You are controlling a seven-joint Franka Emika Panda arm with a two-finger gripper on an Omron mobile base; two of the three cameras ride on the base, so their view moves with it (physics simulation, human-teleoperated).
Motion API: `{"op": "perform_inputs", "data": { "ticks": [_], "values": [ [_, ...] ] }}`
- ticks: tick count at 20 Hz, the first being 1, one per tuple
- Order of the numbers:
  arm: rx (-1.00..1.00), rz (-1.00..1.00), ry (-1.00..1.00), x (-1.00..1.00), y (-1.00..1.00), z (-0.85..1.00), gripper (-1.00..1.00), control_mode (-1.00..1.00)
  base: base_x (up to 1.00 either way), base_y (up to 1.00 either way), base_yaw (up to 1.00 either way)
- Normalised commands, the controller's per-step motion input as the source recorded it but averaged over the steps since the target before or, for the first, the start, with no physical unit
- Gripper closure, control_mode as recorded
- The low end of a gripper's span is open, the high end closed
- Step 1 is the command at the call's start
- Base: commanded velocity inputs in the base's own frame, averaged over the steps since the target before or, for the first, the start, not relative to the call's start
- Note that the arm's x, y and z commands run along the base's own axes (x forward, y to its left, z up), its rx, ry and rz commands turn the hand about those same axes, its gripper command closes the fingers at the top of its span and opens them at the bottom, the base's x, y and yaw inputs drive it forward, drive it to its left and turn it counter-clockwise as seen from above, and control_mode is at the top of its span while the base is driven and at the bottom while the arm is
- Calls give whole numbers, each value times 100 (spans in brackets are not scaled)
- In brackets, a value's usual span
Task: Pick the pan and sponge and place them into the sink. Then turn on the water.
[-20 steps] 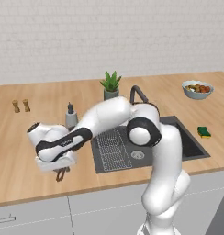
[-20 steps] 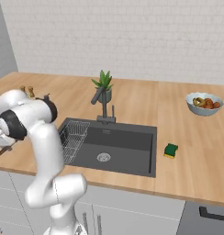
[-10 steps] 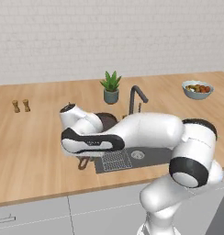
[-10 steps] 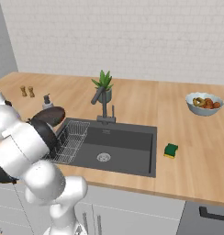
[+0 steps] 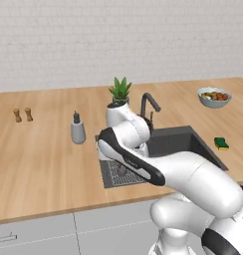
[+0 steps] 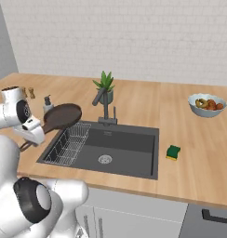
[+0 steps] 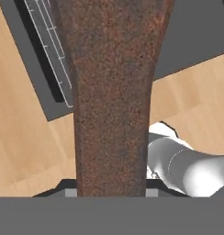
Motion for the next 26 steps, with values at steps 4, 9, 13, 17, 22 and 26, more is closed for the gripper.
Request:
{"op": "perform_inputs", "data": {
  "ticks": [4, 9, 13, 17, 22, 26],
  "values": [
    [0, 51, 1, -2, -68, 33, 100, -100, 0, 0, 0],
    [-2, 53, 2, 0, -69, 12, 100, -100, 0, 0, 0],
    [-8, 51, 0, 0, -79, -7, 100, -100, 0, 0, 0],
    [-11, 48, 0, 6, -92, -4, 100, -100, 0, 0, 0],
    [-7, 37, 0, 17, -96, 0, 100, -100, 0, 0, 0],
    [0, 34, 0, 33, -100, 0, 100, -100, 0, 0, 0]
  ]
}}
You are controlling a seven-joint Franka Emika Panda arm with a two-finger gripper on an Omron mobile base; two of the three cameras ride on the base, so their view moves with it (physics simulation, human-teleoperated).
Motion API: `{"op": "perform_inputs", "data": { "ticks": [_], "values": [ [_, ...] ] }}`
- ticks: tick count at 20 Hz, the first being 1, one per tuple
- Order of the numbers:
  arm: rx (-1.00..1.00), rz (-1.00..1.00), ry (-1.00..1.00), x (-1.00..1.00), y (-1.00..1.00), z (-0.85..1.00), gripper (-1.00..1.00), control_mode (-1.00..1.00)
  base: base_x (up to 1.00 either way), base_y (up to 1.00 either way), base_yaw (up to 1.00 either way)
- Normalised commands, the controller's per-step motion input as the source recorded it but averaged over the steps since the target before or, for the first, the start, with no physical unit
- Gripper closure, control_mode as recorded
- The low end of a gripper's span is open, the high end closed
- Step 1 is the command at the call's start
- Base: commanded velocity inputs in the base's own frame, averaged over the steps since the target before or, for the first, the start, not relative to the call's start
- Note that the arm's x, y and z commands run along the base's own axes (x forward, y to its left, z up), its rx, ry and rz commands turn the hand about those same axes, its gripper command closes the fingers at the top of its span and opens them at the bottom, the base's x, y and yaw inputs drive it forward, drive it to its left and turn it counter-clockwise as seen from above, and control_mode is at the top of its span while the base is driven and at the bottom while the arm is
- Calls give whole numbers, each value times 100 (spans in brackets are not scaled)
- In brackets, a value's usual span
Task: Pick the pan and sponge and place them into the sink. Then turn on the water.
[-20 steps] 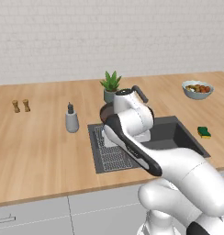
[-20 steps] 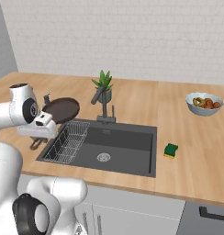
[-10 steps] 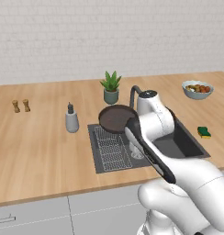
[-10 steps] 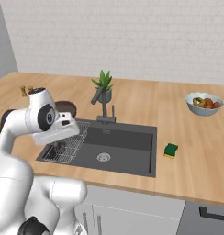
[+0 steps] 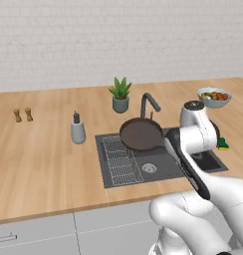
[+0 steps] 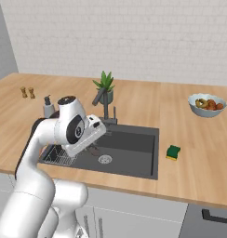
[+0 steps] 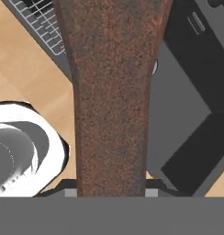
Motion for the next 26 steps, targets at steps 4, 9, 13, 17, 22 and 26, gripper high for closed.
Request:
{"op": "perform_inputs", "data": {
  "ticks": [4, 9, 13, 17, 22, 26],
  "values": [
    [0, 30, 3, 49, -96, -8, 100, -100, 0, 0, 0],
    [1, 27, 6, 63, -92, -10, 100, -100, 0, 0, 0],
    [0, 14, 16, 67, -77, -24, 100, -100, 0, 0, 0],
    [0, 7, 16, 74, -40, -38, 100, -100, 0, 0, 0],
    [0, 3, 7, 70, -28, -31, 100, -100, 0, 0, 0],
    [-1, 0, 8, 42, -10, -37, 100, -100, 0, 0, 0]
  ]
}}
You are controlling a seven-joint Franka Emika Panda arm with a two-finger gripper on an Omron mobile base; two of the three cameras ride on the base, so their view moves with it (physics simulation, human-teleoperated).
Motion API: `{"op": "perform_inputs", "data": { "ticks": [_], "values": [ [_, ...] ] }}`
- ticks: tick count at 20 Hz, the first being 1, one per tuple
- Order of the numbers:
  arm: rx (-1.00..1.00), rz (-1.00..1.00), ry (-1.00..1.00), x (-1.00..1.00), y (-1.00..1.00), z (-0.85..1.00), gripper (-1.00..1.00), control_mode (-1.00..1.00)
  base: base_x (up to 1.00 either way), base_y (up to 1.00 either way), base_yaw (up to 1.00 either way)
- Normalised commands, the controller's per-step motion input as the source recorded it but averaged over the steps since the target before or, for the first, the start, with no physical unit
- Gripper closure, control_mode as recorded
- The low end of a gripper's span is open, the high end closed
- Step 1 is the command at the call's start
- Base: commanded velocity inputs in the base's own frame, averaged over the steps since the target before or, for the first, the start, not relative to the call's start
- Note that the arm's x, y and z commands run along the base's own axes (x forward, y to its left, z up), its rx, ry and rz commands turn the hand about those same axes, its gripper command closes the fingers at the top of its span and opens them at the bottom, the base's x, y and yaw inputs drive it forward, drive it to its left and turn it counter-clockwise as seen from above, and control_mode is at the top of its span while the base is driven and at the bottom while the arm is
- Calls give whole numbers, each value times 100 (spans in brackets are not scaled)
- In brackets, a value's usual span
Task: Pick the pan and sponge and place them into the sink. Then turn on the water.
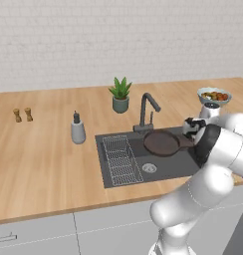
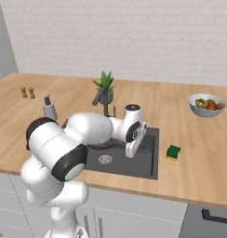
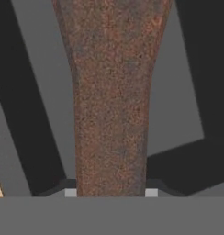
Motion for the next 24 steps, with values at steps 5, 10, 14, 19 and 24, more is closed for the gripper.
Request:
{"op": "perform_inputs", "data": {
  "ticks": [5, 10, 14, 19, 24],
  "values": [
    [-2, 0, -1, 29, 0, -61, 100, -100, 0, 0, 0],
    [0, 0, 0, 30, 0, -46, 100, -100, 0, 0, 0],
    [0, 0, 0, 35, 0, -42, 100, -100, 0, 0, 0],
    [0, 0, 0, 36, 0, -41, 100, -100, 0, 0, 0],
    [0, 0, 0, 39, 0, -41, 100, -100, 0, 0, 0]
  ]
}}
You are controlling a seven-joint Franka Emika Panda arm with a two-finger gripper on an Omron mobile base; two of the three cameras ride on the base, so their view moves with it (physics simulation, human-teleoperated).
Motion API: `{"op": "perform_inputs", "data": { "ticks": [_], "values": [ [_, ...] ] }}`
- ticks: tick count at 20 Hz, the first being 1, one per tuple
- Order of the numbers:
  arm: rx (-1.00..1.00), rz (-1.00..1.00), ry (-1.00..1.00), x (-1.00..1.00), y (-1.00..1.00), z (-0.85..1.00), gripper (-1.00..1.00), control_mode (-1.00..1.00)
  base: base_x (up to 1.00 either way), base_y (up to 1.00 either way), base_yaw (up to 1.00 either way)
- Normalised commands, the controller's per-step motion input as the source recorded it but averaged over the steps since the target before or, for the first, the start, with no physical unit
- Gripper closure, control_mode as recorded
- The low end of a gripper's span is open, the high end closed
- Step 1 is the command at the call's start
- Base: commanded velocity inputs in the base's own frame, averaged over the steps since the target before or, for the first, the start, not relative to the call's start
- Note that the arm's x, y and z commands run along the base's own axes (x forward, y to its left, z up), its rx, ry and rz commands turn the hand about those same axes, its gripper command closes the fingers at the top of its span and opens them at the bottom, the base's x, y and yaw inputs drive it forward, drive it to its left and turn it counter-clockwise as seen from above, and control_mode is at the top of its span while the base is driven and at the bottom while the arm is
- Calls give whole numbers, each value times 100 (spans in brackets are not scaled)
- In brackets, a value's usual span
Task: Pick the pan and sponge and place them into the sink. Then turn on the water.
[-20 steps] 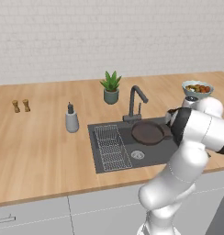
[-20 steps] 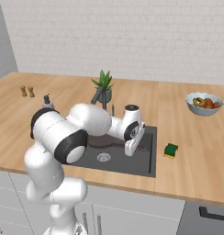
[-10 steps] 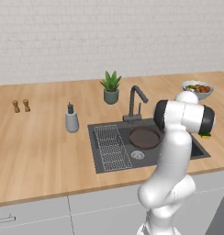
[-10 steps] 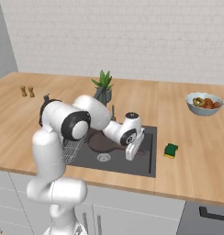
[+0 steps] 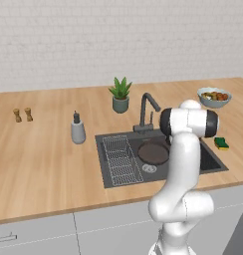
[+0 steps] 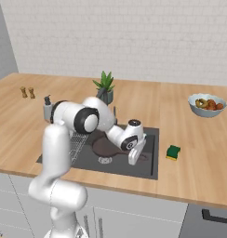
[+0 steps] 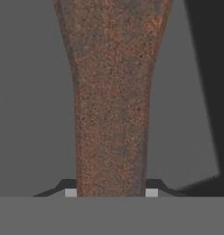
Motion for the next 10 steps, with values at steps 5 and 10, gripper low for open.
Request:
{"op": "perform_inputs", "data": {
  "ticks": [5, 10],
  "values": [
    [0, 0, 0, 43, 0, -41, 100, -100, 0, 0, 0],
    [0, 0, 0, 38, 0, -48, 100, -100, 0, 0, 0]
  ]
}}
